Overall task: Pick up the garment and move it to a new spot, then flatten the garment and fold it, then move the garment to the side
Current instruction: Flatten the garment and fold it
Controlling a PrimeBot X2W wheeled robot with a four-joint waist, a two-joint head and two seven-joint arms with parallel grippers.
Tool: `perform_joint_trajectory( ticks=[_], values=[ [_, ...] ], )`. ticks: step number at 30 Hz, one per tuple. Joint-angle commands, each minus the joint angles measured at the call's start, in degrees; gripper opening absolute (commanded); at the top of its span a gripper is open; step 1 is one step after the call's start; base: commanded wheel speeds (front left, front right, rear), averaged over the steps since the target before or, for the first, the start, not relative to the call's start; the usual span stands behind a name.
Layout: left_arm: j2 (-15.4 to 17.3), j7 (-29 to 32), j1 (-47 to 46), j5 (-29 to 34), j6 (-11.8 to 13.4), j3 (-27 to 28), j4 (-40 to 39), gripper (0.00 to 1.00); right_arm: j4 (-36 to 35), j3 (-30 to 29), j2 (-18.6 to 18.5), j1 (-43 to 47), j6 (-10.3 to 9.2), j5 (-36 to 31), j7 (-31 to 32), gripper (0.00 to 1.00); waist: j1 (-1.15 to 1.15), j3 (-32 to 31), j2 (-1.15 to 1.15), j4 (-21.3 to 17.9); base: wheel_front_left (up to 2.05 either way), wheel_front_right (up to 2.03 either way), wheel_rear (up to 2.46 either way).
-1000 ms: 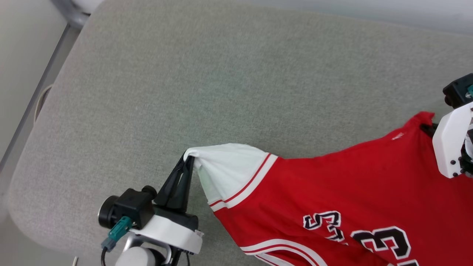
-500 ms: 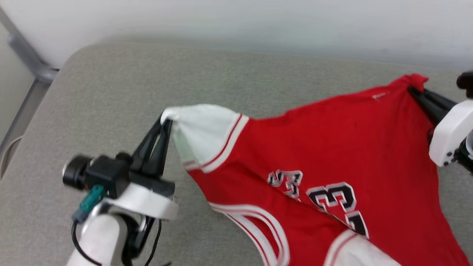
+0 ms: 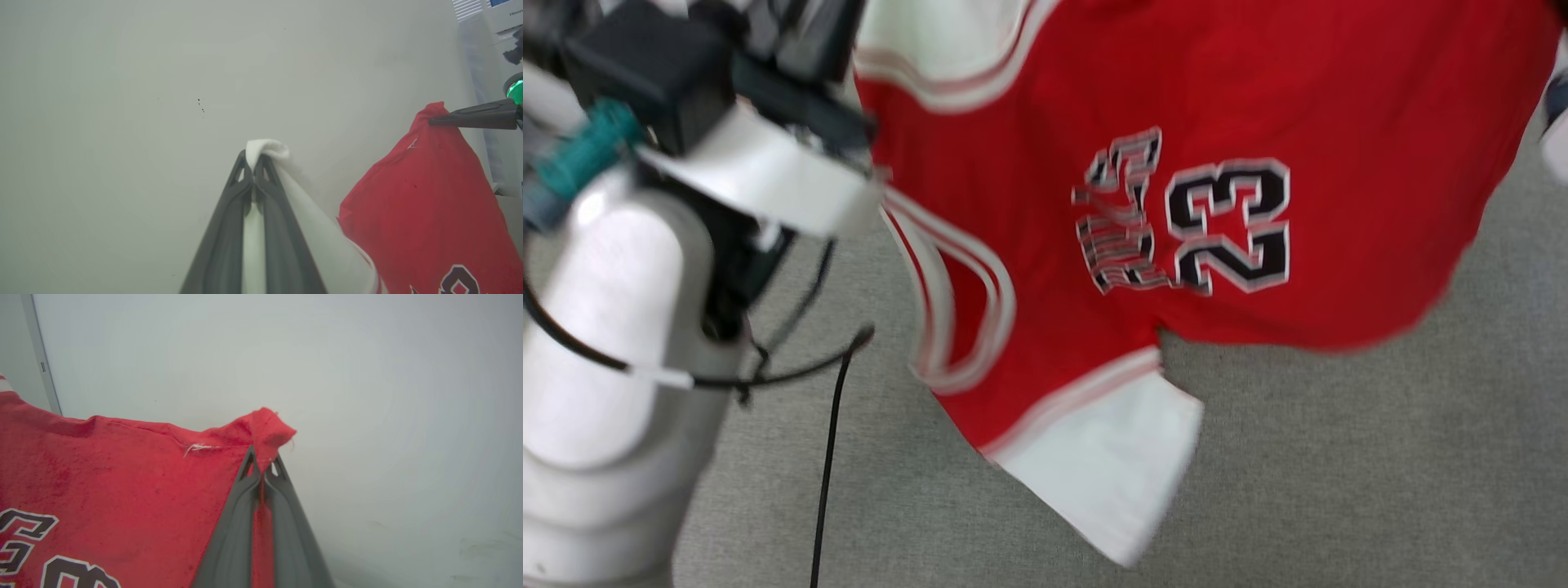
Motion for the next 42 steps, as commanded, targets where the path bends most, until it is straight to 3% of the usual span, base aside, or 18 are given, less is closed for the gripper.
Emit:
perform_joint_trajectory(
  ticks=[1, 12, 24, 33, 42],
  values=[
    [0.54, 0.03, -1.91, -0.26, 0.01, -0.01, 0.07, 0.00, -0.13, -0.42, 0.32, -1.63, -0.09, -0.63, -0.08, 0.00, 0.00, 2.30, 0.00, -0.97, 0.00, 0.00, 0.00],
    [2.89, 0.97, -32.49, -4.22, -0.07, -3.58, 14.02, 0.00, 9.36, 0.44, 2.38, -25.97, -0.09, -6.45, -0.29, 0.00, 0.00, 12.52, 0.00, -2.50, 0.00, 0.00, 0.00],
    [3.87, -6.34, -58.21, -3.67, -0.08, -6.87, 34.99, 0.00, 23.03, 3.44, 6.19, -48.06, -0.08, -9.83, -8.23, 0.00, 0.00, 18.09, 0.00, -3.68, 0.00, 0.00, 0.00],
    [2.90, -10.31, -62.96, -5.47, -0.09, -11.62, 43.47, 0.00, 30.69, 8.40, 6.53, -55.34, -0.09, -8.42, -11.75, 0.00, 0.00, 21.00, 0.00, -3.59, 0.00, 0.00, 0.00],
    [4.06, -13.04, -57.11, -8.87, -0.09, -14.67, 47.94, 0.00, 36.34, 15.11, 6.75, -51.00, -0.09, -2.98, -16.43, 0.00, 0.00, 23.20, 0.00, -3.42, 0.00, 0.00, 0.00]
  ],
)
